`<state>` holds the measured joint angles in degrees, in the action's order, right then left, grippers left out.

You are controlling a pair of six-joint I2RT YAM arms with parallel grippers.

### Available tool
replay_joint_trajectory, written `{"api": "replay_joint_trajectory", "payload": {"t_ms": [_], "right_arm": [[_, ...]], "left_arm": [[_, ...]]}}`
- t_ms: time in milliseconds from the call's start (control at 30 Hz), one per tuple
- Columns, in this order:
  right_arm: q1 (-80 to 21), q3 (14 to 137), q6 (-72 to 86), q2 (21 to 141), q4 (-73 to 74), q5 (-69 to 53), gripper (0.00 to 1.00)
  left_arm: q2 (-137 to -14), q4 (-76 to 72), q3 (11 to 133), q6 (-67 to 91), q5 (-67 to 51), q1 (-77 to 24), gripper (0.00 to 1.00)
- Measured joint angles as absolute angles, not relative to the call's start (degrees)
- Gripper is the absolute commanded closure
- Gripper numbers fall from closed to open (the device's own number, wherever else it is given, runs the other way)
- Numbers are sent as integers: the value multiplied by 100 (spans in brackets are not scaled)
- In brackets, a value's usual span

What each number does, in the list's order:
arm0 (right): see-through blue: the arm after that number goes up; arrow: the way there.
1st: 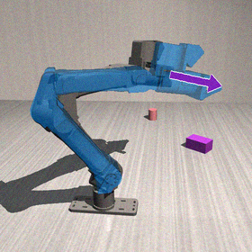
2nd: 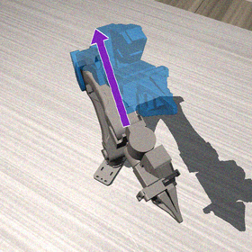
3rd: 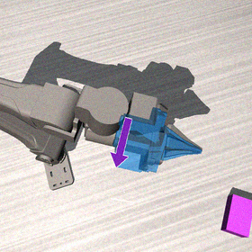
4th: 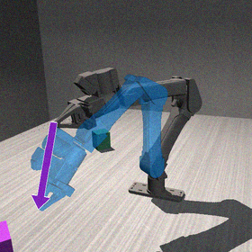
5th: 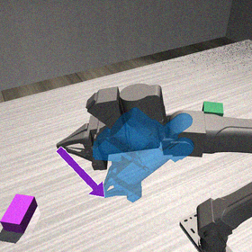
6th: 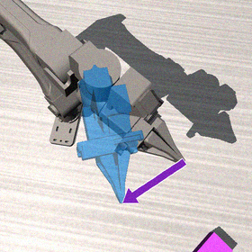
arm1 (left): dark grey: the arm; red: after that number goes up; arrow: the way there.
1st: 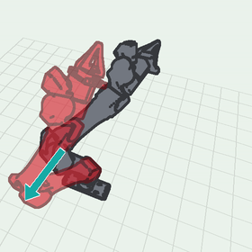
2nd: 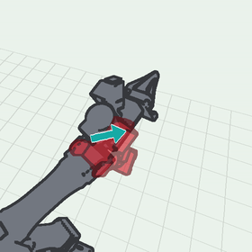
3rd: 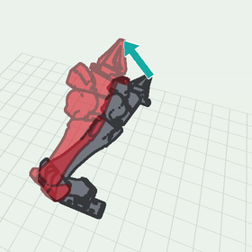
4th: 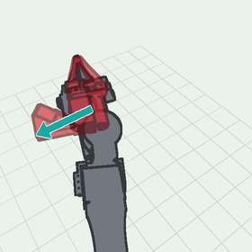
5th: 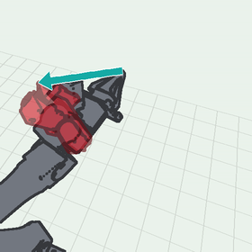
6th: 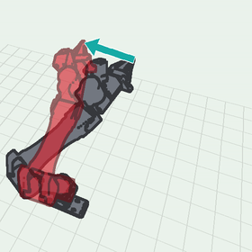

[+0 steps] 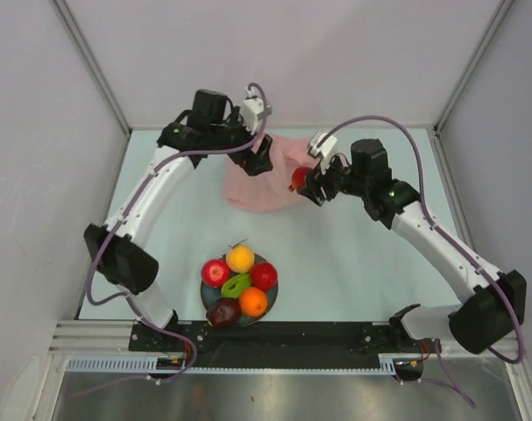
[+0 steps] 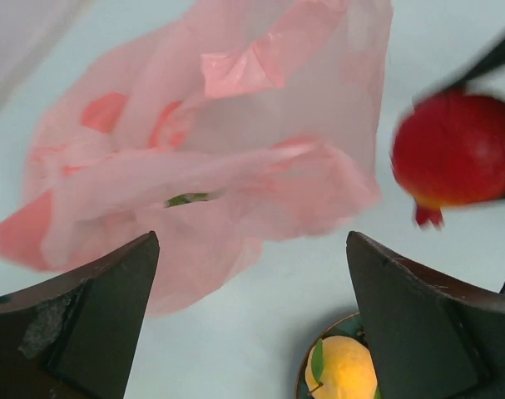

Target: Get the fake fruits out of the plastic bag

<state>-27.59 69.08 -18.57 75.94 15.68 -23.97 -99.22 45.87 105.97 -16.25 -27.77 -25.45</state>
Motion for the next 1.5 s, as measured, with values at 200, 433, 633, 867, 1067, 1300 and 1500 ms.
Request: {"api": "replay_joint_trajectory", "payload": {"t_ms": [200, 433, 633, 867, 1067, 1300, 1500], "right_arm": [[-4427, 6517, -2615, 7067, 1879, -2056, 63], [-5808, 6451, -3153, 7596, 1920, -1916, 60], [-6274, 6451, -3389, 8237, 1833, -1822, 59], [-6709, 6451, -3494, 8617, 1806, -1726, 47], [-6751, 6458, -3546, 8757, 1800, -1684, 29], [-6777, 6464, -3557, 8774, 1680, -1476, 21], [-6746, 6508, -3450, 8532, 1721, -1238, 21]], "left_arm": [[-8510, 4431, 10418, -1391, -2705, -2040, 0], [-6359, 4381, 9067, -1345, -2716, -1675, 0], [-5465, 4427, 8103, -1181, -2786, -1208, 0], [-5245, 4416, 7690, -926, -3063, -891, 0], [-5199, 4370, 7690, -836, -3282, -821, 0], [-5339, 4165, 7690, -685, -3573, -816, 0], [-5739, 3913, 7644, -572, -3732, -812, 0]]}}
